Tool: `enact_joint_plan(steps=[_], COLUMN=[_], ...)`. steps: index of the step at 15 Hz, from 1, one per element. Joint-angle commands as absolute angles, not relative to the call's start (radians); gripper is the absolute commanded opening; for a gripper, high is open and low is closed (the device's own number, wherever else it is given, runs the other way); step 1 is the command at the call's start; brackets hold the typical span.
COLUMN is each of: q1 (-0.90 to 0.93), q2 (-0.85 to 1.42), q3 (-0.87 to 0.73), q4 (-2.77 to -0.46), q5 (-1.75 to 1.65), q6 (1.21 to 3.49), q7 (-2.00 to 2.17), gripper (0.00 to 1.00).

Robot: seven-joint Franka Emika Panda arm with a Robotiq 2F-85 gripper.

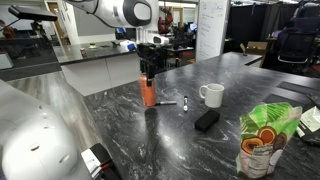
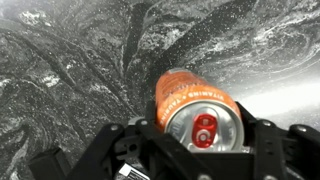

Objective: Move the can backward

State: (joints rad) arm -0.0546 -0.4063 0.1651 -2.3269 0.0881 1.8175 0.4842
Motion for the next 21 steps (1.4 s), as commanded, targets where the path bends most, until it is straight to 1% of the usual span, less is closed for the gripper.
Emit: enact_joint_plan(steps=[1,6,11,17,18,19,21], q1=[-0.025,0.008,0.019,0.029,0.033,0.037,0.048], q2=[-0.21,-0.061,0.035,0.132,0.141,0.15,0.161], q3=[0.162,0.135,0.104,0.08,0.079,0.077,0.075], q4=[-2.134,-1.994,-1.92,-1.81,-1.797,-1.783,-1.764], q5=[0.054,0.056,0.067,0.054,0.049,0.043,0.025], q6=[1.798,1.868,1.944,1.89,1.878,1.862,1.839], q7=[0.454,0.416,0.39,0.4,0.402,0.408,0.416], gripper=[0.46,0.46,0.46,0.46,0.93,0.94,1.0])
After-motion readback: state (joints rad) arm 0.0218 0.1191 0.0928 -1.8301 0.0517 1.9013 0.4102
